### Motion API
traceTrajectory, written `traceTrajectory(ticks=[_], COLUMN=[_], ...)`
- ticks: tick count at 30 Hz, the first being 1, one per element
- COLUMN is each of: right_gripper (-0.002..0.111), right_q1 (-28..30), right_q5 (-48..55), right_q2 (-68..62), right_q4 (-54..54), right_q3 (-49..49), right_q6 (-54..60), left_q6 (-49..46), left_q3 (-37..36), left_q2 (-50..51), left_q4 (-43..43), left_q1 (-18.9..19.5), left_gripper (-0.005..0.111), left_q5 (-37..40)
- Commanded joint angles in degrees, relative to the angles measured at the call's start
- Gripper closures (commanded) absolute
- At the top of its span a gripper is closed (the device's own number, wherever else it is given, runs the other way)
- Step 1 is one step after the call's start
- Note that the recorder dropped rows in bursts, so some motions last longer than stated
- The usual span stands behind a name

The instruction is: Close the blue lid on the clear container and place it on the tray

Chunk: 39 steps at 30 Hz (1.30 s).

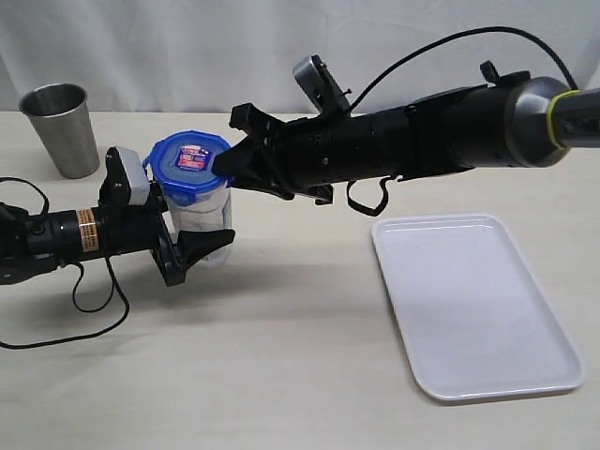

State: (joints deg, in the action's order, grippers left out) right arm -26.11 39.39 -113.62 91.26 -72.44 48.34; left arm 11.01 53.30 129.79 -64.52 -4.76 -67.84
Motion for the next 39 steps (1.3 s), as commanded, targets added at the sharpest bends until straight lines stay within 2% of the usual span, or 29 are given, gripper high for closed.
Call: traceTrajectory(ticks=[1,5,11,19,26,39], right_gripper=[0.08,0.08,0.08,0.08,0.08,0.079], right_q1=[-0.62,0.03,2.92,3.58,3.58,3.58], right_q5=[0.2,1.47,1.36,0.91,-0.76,-5.08], right_q2=[-3.45,-3.26,-0.82,2.74,2.68,9.86], right_q4=[-2.2,-2.87,-19.06,-30.17,-43.4,-45.94], right_q3=[0.48,0.48,0.48,0.48,0.48,0.48], right_q6=[3.07,5.05,1.99,-0.01,-8.92,-3.51], left_q6=[-0.11,-0.22,-3.94,-4.16,-4.16,-4.16], left_q3=[0.05,0.05,0.05,0.05,0.05,0.05], left_q2=[-0.15,-0.15,-0.15,-0.15,-0.25,-1.59], left_q4=[-3.36,-3.35,-2.31,-2.42,-2.77,-4.4], left_q1=[-1.35,-1.35,-1.32,-1.32,-1.32,-1.32], left_gripper=[0.107,0.107,0.107,0.107,0.107,0.107], left_q5=[-2.13,-2.13,-2.13,-2.13,-2.13,-2.13])
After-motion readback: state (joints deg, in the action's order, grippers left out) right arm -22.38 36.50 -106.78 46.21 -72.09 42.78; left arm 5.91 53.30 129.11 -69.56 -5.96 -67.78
